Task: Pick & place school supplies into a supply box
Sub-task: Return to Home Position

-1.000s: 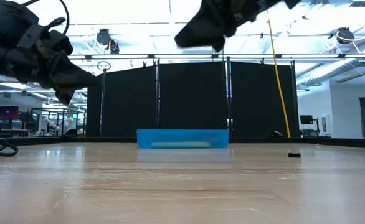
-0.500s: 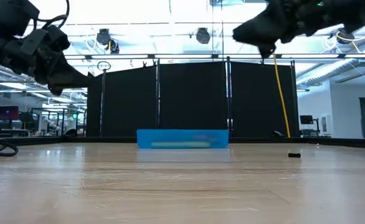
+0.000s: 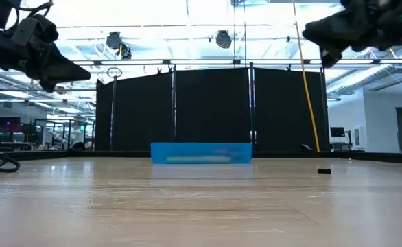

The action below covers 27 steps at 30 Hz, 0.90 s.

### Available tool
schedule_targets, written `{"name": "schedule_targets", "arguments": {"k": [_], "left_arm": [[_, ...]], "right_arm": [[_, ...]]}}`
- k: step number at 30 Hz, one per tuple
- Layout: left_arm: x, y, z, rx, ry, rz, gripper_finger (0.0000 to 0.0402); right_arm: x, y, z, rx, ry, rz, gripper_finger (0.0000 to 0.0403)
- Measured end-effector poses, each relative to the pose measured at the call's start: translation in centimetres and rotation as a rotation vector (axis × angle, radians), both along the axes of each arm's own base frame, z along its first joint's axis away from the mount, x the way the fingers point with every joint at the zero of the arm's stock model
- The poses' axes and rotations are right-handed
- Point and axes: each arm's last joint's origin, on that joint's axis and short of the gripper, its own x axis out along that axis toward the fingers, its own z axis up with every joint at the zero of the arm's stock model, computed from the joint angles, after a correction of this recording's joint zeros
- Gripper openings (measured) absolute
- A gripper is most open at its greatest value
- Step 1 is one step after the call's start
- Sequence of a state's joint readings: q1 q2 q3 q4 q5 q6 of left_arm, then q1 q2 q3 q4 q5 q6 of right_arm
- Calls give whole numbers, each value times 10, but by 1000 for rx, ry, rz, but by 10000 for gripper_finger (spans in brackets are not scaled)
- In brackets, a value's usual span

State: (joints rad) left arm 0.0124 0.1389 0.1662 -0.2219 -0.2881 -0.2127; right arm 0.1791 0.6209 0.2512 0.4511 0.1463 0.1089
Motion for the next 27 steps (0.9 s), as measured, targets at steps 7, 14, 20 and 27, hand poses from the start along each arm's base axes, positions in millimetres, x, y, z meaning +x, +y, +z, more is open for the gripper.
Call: {"name": "schedule_targets", "arguments": {"k": [7, 14, 20, 27], "left_arm": [[-17, 1, 7, 5, -28, 35, 31], [-23, 1, 14, 14, 7, 32, 31], [-24, 0, 20, 24, -6, 20, 31], [-29, 1, 34, 49, -43, 29, 31]], "right_arm": [[-22, -4, -21, 11, -51, 16, 66], [-35, -6, -31, 13, -62, 20, 66], [-42, -7, -33, 20, -59, 20, 66], [-49, -11, -42, 34, 16, -58, 66]]}}
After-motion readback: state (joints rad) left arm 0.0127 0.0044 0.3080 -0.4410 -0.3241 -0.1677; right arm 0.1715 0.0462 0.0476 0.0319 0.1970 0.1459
